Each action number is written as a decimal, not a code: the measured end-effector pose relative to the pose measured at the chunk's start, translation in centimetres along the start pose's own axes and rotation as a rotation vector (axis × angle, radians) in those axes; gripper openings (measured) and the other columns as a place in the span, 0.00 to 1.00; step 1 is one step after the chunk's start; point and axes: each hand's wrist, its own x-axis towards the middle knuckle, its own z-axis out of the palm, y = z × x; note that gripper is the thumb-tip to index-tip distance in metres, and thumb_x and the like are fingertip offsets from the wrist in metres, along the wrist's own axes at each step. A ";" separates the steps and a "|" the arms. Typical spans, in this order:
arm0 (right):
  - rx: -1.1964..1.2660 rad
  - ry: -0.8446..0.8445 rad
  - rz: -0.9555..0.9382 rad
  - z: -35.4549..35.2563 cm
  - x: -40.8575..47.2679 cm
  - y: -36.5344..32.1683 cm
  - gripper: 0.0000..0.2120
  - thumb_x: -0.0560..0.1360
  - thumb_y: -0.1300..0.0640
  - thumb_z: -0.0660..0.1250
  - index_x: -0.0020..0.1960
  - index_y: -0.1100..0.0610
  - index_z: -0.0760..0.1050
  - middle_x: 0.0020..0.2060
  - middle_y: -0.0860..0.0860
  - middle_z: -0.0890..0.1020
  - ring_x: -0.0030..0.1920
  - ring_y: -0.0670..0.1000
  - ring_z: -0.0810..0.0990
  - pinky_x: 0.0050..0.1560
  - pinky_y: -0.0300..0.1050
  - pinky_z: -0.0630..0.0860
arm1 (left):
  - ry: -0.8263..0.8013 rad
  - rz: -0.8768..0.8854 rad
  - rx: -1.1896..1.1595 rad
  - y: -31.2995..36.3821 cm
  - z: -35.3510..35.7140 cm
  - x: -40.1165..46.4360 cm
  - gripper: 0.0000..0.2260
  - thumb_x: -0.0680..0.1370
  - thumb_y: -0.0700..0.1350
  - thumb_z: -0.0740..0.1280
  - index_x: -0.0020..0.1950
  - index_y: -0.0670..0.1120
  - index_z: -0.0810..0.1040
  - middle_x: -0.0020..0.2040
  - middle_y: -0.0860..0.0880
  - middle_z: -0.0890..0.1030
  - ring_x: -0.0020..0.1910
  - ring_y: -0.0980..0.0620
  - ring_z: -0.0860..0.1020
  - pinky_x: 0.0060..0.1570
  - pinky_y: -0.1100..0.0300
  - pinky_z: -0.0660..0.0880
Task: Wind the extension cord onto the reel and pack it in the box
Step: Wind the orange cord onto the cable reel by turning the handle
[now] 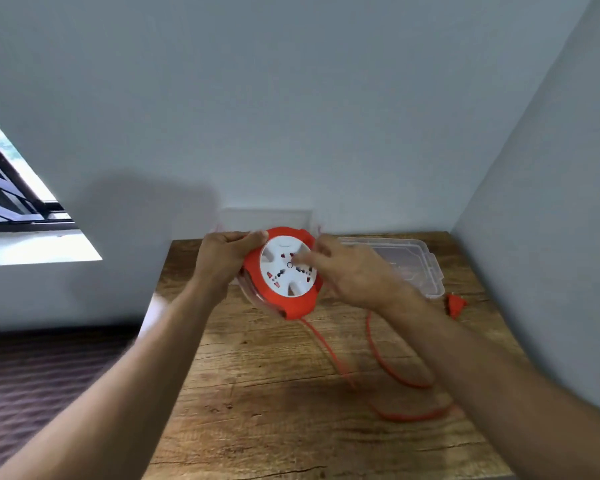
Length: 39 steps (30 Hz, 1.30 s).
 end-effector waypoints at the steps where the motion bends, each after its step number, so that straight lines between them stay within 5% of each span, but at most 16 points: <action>1: -0.050 -0.094 -0.152 -0.2 -0.2 0.1 0.22 0.75 0.55 0.70 0.67 0.45 0.72 0.59 0.58 0.78 0.39 0.59 0.82 0.32 0.51 0.79 | -0.068 -0.019 0.053 0.3 -0.3 0.3 0.07 0.73 0.47 0.79 0.36 0.48 0.89 0.32 0.48 0.88 0.31 0.52 0.86 0.35 0.59 0.82; 6: -0.119 -0.251 -0.461 0.1 0.2 -1.2 0.29 0.74 0.66 0.69 0.70 0.42 0.72 0.70 0.62 0.71 0.44 0.62 0.83 0.27 0.48 0.79 | -0.341 -0.050 0.382 1.9 -0.6 1.1 0.07 0.74 0.47 0.78 0.42 0.43 0.89 0.35 0.46 0.89 0.33 0.50 0.87 0.34 0.59 0.82; 9: -0.151 -0.340 -0.570 -0.2 0.4 -1.7 0.34 0.75 0.66 0.67 0.73 0.39 0.66 0.74 0.61 0.65 0.44 0.62 0.83 0.28 0.48 0.80 | -0.461 -0.070 0.506 2.6 -0.8 1.5 0.09 0.75 0.47 0.78 0.46 0.42 0.89 0.40 0.43 0.90 0.37 0.47 0.88 0.43 0.53 0.84; 14: -0.234 -0.403 -0.605 -0.1 0.7 -2.0 0.35 0.76 0.62 0.70 0.75 0.39 0.60 0.73 0.63 0.63 0.40 0.63 0.83 0.29 0.52 0.82 | -0.569 -0.053 0.609 3.4 -0.5 1.6 0.09 0.74 0.51 0.77 0.44 0.45 0.90 0.40 0.46 0.90 0.38 0.49 0.89 0.38 0.60 0.83; 19: -0.275 -0.354 -0.492 0.6 0.7 -2.5 0.34 0.73 0.54 0.74 0.73 0.41 0.63 0.66 0.62 0.71 0.42 0.63 0.83 0.32 0.54 0.83 | -0.495 0.021 0.541 3.3 0.3 1.2 0.06 0.76 0.48 0.77 0.42 0.47 0.90 0.35 0.49 0.89 0.31 0.54 0.87 0.30 0.69 0.79; 22: -0.295 -0.203 -0.283 1.1 0.0 -2.1 0.30 0.75 0.44 0.69 0.73 0.40 0.61 0.54 0.58 0.81 0.34 0.56 0.81 0.24 0.42 0.70 | -0.367 0.056 0.407 2.6 0.4 0.6 0.06 0.75 0.49 0.78 0.45 0.47 0.90 0.35 0.51 0.89 0.32 0.56 0.87 0.30 0.67 0.79; 26: 0.030 0.009 0.405 2.6 -0.4 -4.1 0.30 0.68 0.32 0.59 0.68 0.38 0.62 0.45 0.52 0.85 0.41 0.58 0.83 0.36 0.47 0.76 | -0.106 0.161 0.215 1.0 1.4 -0.5 0.06 0.73 0.49 0.79 0.47 0.49 0.90 0.40 0.54 0.88 0.37 0.57 0.86 0.36 0.69 0.79; 29: 0.476 0.106 0.833 3.6 -0.3 -5.9 0.32 0.65 0.32 0.67 0.65 0.42 0.67 0.50 0.48 0.84 0.48 0.54 0.82 0.37 0.40 0.74 | -0.022 0.256 0.194 0.0 2.4 -1.3 0.04 0.72 0.46 0.80 0.46 0.50 0.90 0.41 0.54 0.86 0.38 0.60 0.83 0.39 0.70 0.78; 32: 0.770 0.104 0.978 4.1 -0.9 -6.7 0.30 0.67 0.32 0.71 0.64 0.44 0.70 0.58 0.47 0.81 0.52 0.51 0.82 0.38 0.39 0.80 | -0.072 0.227 0.219 -0.8 1.9 -1.5 0.01 0.73 0.45 0.79 0.41 0.50 0.90 0.34 0.49 0.88 0.32 0.61 0.84 0.32 0.69 0.78; 34: 0.570 0.094 0.850 3.2 -1.5 -6.3 0.26 0.71 0.33 0.67 0.64 0.43 0.69 0.54 0.49 0.83 0.48 0.52 0.83 0.41 0.46 0.82 | -0.123 0.134 0.178 -1.1 0.9 -1.4 0.04 0.74 0.45 0.79 0.39 0.50 0.90 0.34 0.50 0.88 0.30 0.59 0.84 0.29 0.68 0.78; 36: 0.244 0.127 0.526 2.0 -2.3 -4.9 0.17 0.77 0.40 0.63 0.63 0.43 0.68 0.48 0.50 0.85 0.40 0.54 0.84 0.36 0.45 0.79 | -0.169 0.076 0.192 -1.1 0.0 -1.1 0.04 0.74 0.47 0.79 0.40 0.49 0.90 0.35 0.50 0.89 0.31 0.57 0.85 0.32 0.66 0.79; 39: -0.019 -0.153 -0.040 0.4 -3.0 -3.0 0.21 0.78 0.54 0.66 0.70 0.43 0.69 0.63 0.55 0.78 0.37 0.56 0.82 0.30 0.47 0.77 | -0.243 0.050 0.260 -0.5 -0.6 -0.7 0.06 0.74 0.49 0.79 0.41 0.47 0.90 0.36 0.48 0.89 0.33 0.54 0.86 0.34 0.63 0.81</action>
